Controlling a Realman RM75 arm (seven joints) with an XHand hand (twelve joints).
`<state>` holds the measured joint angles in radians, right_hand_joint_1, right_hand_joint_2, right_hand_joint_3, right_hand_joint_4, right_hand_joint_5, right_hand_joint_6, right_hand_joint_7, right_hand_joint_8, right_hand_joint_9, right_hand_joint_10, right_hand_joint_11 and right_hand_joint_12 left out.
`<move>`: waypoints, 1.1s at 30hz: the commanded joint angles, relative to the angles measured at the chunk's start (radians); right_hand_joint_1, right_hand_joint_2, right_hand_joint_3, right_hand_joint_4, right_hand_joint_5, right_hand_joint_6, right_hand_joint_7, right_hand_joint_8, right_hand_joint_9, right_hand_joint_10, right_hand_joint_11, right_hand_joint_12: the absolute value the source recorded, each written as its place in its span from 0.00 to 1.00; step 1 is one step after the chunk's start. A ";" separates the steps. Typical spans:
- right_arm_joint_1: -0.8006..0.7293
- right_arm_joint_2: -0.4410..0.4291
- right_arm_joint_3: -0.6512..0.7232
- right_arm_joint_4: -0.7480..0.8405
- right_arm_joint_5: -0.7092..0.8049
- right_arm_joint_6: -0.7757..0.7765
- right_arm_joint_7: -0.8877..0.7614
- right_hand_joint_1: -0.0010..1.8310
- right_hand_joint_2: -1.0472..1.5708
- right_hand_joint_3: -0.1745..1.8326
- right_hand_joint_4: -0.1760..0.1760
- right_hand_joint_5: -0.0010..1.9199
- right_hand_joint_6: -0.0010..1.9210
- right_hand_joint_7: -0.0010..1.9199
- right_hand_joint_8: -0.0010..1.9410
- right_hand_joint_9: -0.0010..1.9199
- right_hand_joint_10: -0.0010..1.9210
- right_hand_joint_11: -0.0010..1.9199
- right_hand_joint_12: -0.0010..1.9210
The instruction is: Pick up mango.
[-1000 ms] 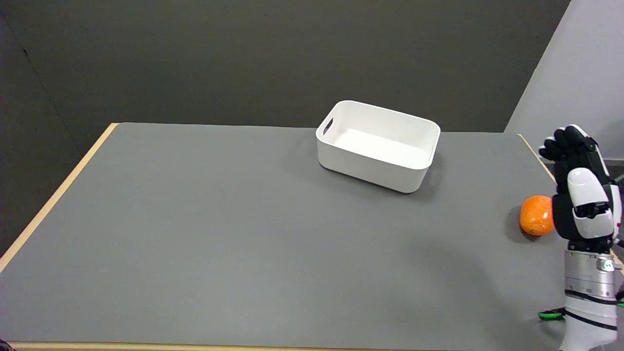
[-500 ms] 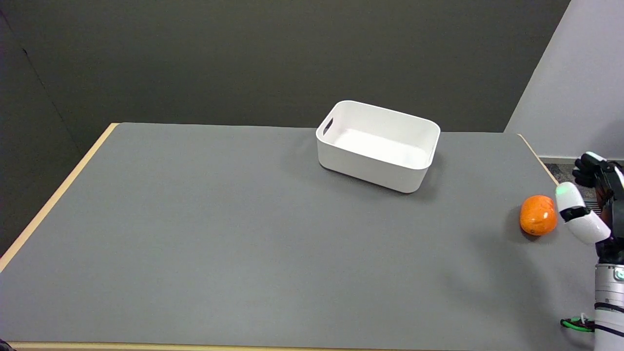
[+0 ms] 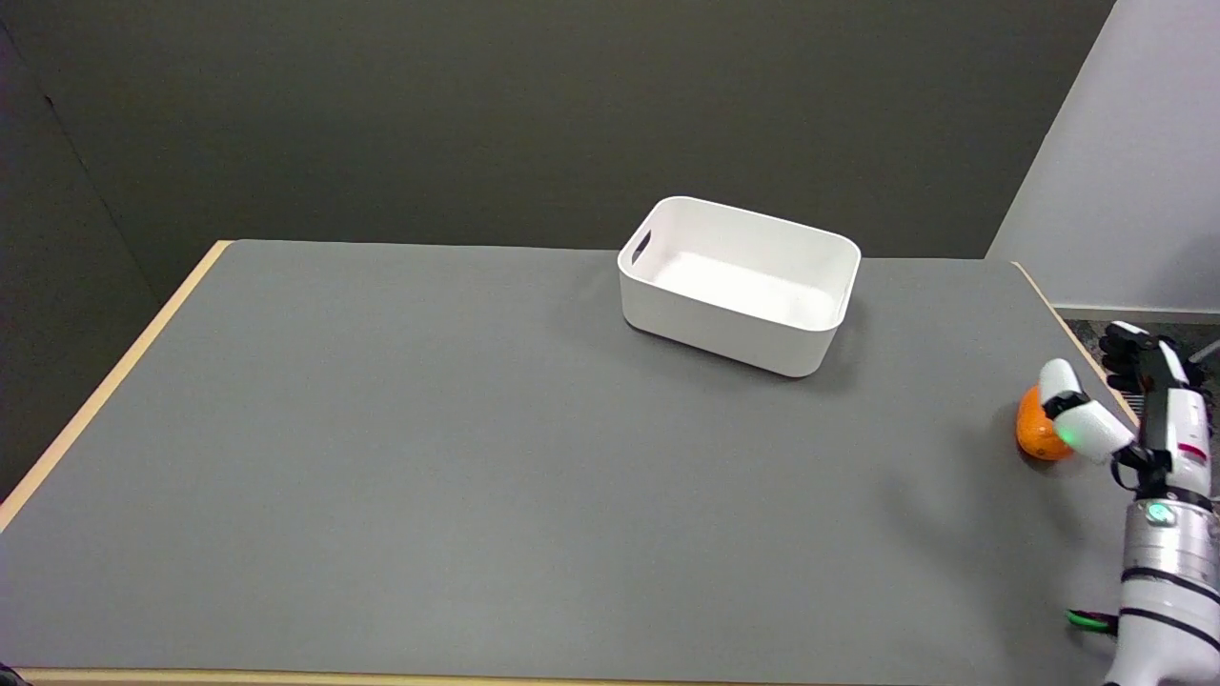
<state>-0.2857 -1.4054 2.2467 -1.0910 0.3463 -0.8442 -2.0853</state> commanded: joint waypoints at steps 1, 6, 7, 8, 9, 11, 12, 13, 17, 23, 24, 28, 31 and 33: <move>0.148 -0.314 0.282 -0.375 -0.384 0.385 -0.143 0.33 0.65 0.50 0.01 0.12 0.30 0.17 0.31 0.10 0.51 0.05 0.71; 0.124 -0.377 0.339 -0.417 -0.376 0.387 -0.143 0.32 0.65 0.49 0.00 0.12 0.29 0.16 0.31 0.09 0.50 0.06 0.72; 0.107 -0.379 0.341 -0.425 -0.367 0.393 -0.144 0.32 0.65 0.49 0.00 0.12 0.29 0.16 0.31 0.09 0.50 0.06 0.72; 0.093 -0.381 0.341 -0.432 -0.362 0.403 -0.144 0.32 0.65 0.49 0.00 0.12 0.29 0.16 0.31 0.09 0.50 0.06 0.72; 0.072 -0.383 0.341 -0.441 -0.357 0.418 -0.144 0.32 0.65 0.49 0.00 0.12 0.29 0.16 0.31 0.09 0.50 0.06 0.72; 0.043 -0.387 0.342 -0.448 -0.356 0.428 -0.144 0.32 0.65 0.49 0.00 0.12 0.29 0.16 0.31 0.09 0.50 0.06 0.72; 0.029 -0.389 0.342 -0.447 -0.354 0.433 -0.144 0.32 0.65 0.49 0.00 0.12 0.29 0.16 0.31 0.09 0.50 0.06 0.72; 0.016 -0.392 0.343 -0.444 -0.348 0.440 -0.144 0.31 0.65 0.49 0.00 0.12 0.29 0.16 0.31 0.09 0.50 0.06 0.72; -0.020 -0.407 0.342 -0.417 -0.300 0.441 -0.144 0.31 0.65 0.49 0.00 0.11 0.29 0.15 0.31 0.08 0.49 0.06 0.72; -0.038 -0.412 0.344 -0.378 -0.252 0.435 -0.144 0.31 0.64 0.51 0.00 0.10 0.28 0.13 0.30 0.07 0.46 0.04 0.71; -0.037 -0.410 0.344 -0.375 -0.252 0.434 -0.144 0.31 0.64 0.51 0.00 0.10 0.28 0.13 0.30 0.07 0.45 0.04 0.71; -0.012 -0.388 0.342 -0.372 -0.259 0.438 -0.144 0.31 0.64 0.51 0.00 0.09 0.28 0.12 0.29 0.06 0.45 0.04 0.71; 0.014 -0.369 0.339 -0.372 -0.280 0.446 -0.144 0.31 0.64 0.51 0.00 0.09 0.28 0.12 0.29 0.06 0.44 0.04 0.71; 0.032 -0.357 0.339 -0.373 -0.307 0.453 -0.144 0.31 0.64 0.51 0.00 0.09 0.28 0.12 0.29 0.06 0.44 0.04 0.71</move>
<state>-0.2817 -1.7691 2.5621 -1.4566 0.0757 -0.4425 -2.2202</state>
